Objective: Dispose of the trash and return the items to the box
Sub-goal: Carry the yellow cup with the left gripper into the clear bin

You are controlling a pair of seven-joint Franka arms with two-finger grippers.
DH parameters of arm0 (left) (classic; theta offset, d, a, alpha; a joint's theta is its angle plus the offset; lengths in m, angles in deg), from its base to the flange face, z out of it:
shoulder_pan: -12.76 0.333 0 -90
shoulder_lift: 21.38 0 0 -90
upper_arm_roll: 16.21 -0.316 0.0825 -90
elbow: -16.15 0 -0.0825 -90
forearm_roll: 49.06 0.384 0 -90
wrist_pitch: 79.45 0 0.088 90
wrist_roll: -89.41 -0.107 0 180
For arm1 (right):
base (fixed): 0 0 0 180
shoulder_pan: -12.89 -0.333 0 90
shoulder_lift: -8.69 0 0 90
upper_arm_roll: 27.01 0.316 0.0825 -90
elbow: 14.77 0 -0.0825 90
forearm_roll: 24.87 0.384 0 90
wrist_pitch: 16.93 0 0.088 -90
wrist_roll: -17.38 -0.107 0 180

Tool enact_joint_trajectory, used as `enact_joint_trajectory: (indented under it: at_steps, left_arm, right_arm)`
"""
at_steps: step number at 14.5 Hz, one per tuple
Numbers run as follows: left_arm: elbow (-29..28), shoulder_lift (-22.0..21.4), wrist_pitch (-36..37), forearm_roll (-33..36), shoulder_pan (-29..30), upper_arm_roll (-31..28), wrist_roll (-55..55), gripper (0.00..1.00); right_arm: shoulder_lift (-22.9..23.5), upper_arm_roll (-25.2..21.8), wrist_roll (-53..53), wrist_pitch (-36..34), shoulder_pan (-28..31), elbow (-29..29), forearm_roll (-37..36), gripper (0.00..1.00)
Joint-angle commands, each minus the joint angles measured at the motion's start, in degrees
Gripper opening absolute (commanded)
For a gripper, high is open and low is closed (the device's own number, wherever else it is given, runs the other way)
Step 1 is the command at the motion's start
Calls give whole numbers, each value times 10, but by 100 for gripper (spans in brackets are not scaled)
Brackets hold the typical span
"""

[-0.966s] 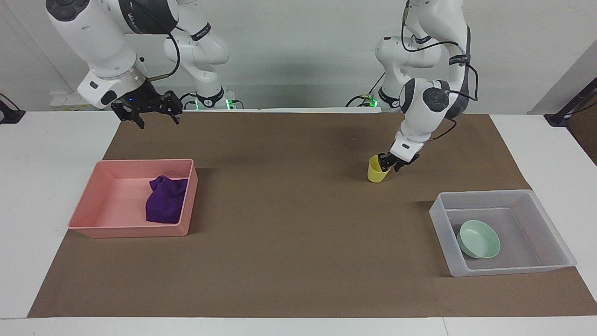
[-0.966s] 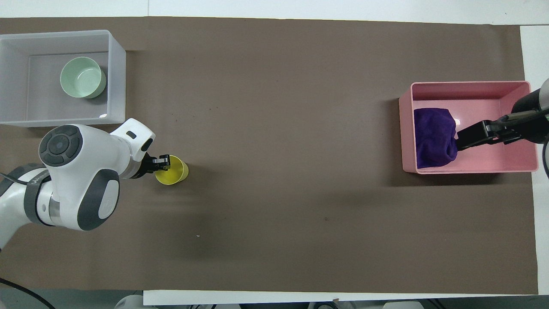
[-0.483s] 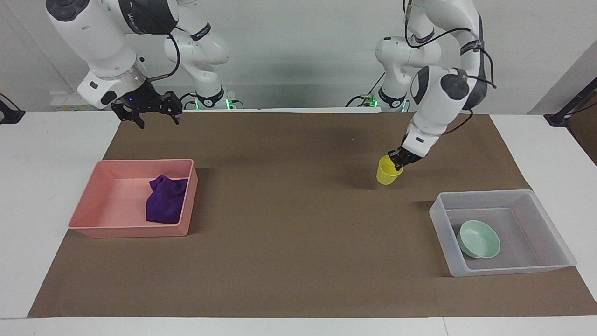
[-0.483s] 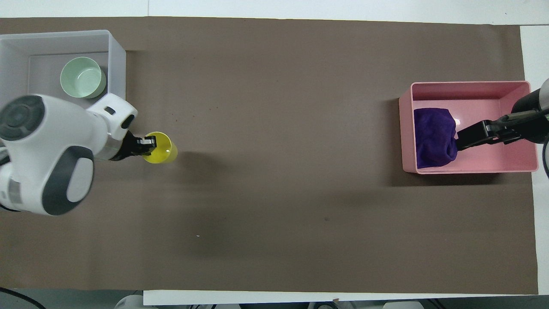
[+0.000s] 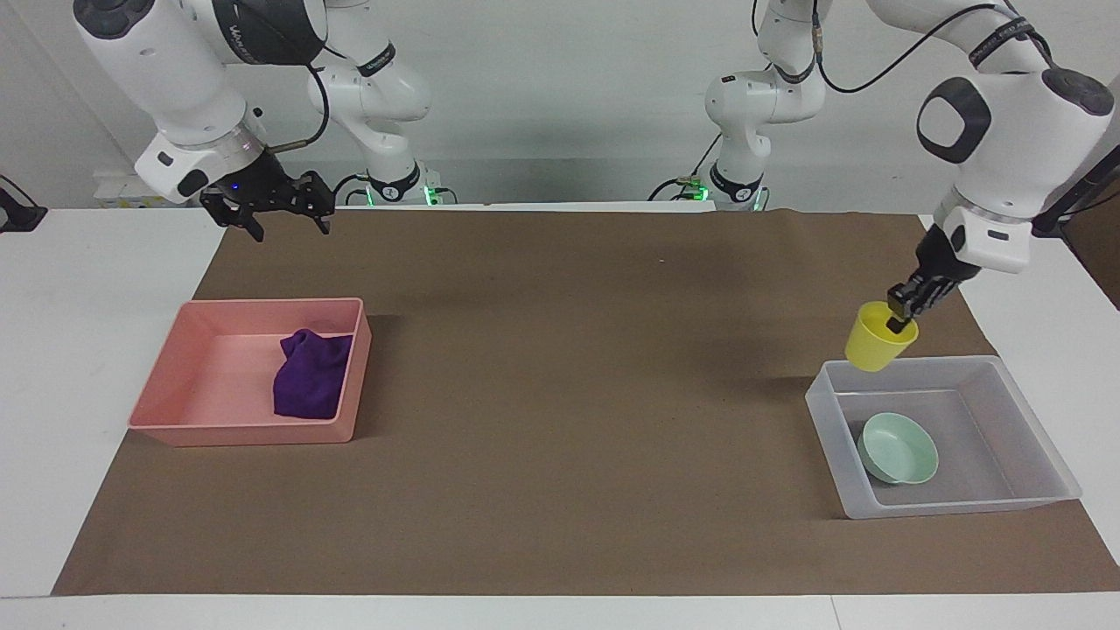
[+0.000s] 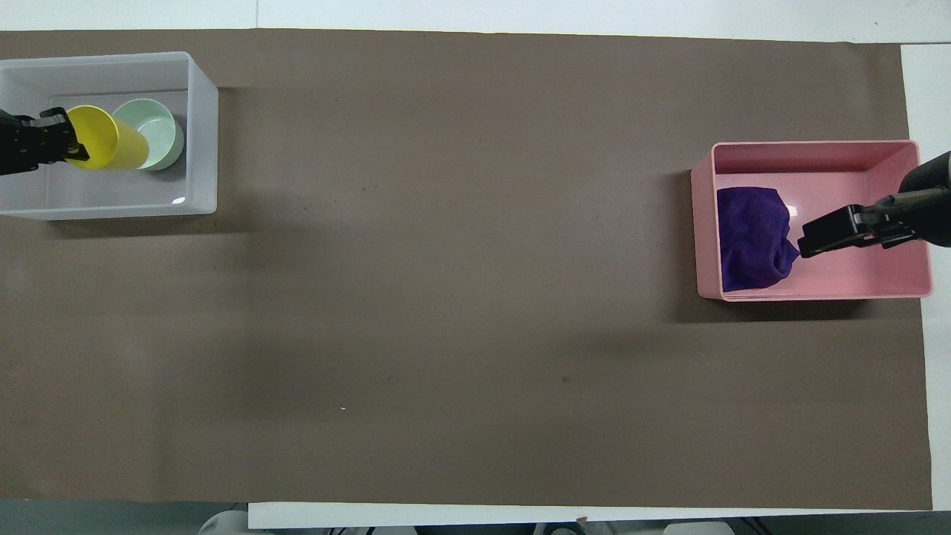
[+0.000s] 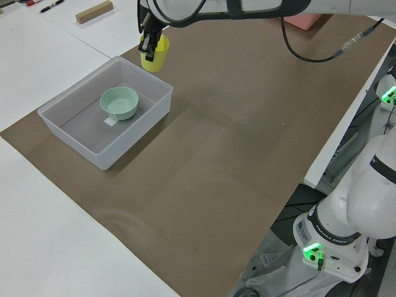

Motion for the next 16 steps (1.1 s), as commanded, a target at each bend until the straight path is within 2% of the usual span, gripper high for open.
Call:
enact_joint_trajectory:
  at_steps: [1,3,9,10,11,12,13,14,16]
  left_arm:
    - [79,108,-44,17,24,8,-3,0]
    - [74,135,-91,16,25,7,-3,0]
    - [34,151,-99,17,26,6,-22,1]
    - [30,150,-99,18,27,7,-24,11]
    - [30,150,-100,17,31,7,-29,34]
    - [32,151,-100,17,32,7,-37,70]
    - [40,150,-92,17,25,6,-36,86]
    - [44,138,-80,17,23,6,-34,98]
    - [45,82,-19,19,19,7,-36,100]
  right_arm:
    - [-9,3,8,14,6,14,-3,99]
    - [-11,3,8,13,6,17,-3,99]
    - [-14,-1,1,16,-12,15,-3,99]
    - [-14,-5,0,18,-15,15,-3,99]
    - [-15,-5,0,19,-15,16,-3,99]
    - [-17,-6,-1,20,-16,17,-3,99]
    - [-17,-14,-4,20,-23,18,-3,99]
    - [-18,-19,-4,21,-30,18,-3,99]
    - [-18,-29,-4,23,-45,18,-5,99]
